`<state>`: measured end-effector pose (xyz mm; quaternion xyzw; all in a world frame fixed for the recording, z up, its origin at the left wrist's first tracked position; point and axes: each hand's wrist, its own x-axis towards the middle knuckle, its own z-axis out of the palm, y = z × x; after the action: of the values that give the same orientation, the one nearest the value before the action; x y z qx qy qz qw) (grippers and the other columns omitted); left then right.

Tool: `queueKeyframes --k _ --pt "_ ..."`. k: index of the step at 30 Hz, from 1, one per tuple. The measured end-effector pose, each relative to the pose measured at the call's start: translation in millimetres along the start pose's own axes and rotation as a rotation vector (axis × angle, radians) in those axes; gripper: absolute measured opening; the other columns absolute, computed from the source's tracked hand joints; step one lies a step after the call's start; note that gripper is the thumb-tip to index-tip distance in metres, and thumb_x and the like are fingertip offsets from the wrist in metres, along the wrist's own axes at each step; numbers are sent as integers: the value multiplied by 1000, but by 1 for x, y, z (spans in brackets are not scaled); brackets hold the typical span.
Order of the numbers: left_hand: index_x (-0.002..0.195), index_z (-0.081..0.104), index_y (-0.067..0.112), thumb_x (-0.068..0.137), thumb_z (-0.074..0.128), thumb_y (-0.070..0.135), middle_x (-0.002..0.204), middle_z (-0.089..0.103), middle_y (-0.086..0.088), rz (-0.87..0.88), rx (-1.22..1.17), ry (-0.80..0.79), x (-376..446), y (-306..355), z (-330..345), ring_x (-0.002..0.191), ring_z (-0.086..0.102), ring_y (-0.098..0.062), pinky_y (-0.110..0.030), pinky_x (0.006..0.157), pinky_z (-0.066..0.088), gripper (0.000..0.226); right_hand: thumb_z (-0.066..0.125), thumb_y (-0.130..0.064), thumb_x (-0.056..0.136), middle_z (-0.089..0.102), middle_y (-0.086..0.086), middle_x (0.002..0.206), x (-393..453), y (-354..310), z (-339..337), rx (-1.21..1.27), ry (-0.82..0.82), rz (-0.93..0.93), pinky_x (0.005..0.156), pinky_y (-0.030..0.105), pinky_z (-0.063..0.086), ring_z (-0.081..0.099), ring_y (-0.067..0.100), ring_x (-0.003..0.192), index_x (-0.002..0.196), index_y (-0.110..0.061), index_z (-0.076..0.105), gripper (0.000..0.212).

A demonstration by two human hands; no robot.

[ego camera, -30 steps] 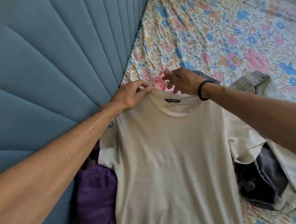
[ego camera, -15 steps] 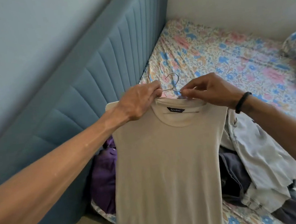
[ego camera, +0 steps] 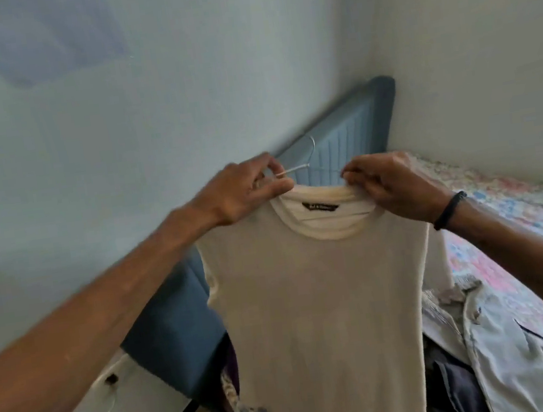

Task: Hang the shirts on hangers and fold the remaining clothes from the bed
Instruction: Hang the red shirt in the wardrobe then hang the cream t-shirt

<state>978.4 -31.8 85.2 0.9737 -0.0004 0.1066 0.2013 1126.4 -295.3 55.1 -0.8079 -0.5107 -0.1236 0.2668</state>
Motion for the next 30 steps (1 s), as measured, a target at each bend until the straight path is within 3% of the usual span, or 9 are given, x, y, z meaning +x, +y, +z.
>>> queueKeyframes --k 2,5,8,11,14,19,24,27,30 --pt "108 61 36 93 59 66 90 69 3 -68 148 -8 -17 3 -44 82 63 -18 -35 77 48 34 40 -47 106 76 3 98 12 -20 -14 -98 103 -83 67 45 58 72 31 84 109 -24 66 34" --pt "77 52 29 102 47 57 79 56 1 -127 402 -41 -46 11 -93 85 61 -29 -35 72 36 38 35 -48 106 69 17 80 32 -42 -26 -244 128 -167 52 42 49 67 43 68 100 -20 53 34" --pt "85 52 19 107 44 48 79 53 -3 -140 441 -27 -81 24 -120 78 53 -25 -34 71 33 37 37 -45 109 65 22 78 44 -69 -39 -292 164 -179 56 38 36 63 47 66 100 -18 49 31" --pt "99 59 18 106 50 42 80 49 3 -195 474 49 -118 27 -145 81 49 -24 -33 75 33 26 37 -45 109 68 21 89 62 -100 -49 -285 235 -199 64 42 37 63 48 76 106 -16 55 35" --pt "120 67 14 102 61 38 92 59 2 -276 486 99 -150 31 -178 86 54 -21 -30 78 36 30 41 -46 108 72 16 99 86 -133 -56 -229 311 -228 69 42 40 66 45 87 110 -16 63 37" --pt "104 76 10 85 82 25 103 76 -12 -416 564 296 -205 39 -230 94 72 -28 -26 78 44 25 52 -32 101 73 5 100 127 -199 -74 90 340 -406 79 49 56 69 33 94 104 -24 68 18" --pt "86 78 26 65 94 25 85 78 1 -637 510 506 -261 55 -290 83 74 -16 -25 77 56 26 41 -42 96 64 -1 100 164 -277 -86 115 371 -443 74 50 55 63 33 93 101 -31 61 23" --pt "92 75 28 69 93 41 85 75 9 -648 438 505 -297 69 -324 82 72 -5 -21 77 55 32 51 -29 103 60 2 99 179 -324 -89 91 440 -496 67 38 44 59 32 91 97 -25 64 15" --pt "102 77 34 86 76 53 91 77 11 -604 393 573 -341 87 -357 88 71 -1 -24 83 55 25 57 -14 103 61 6 94 193 -377 -97 54 508 -527 64 33 28 59 35 83 101 -15 65 9"
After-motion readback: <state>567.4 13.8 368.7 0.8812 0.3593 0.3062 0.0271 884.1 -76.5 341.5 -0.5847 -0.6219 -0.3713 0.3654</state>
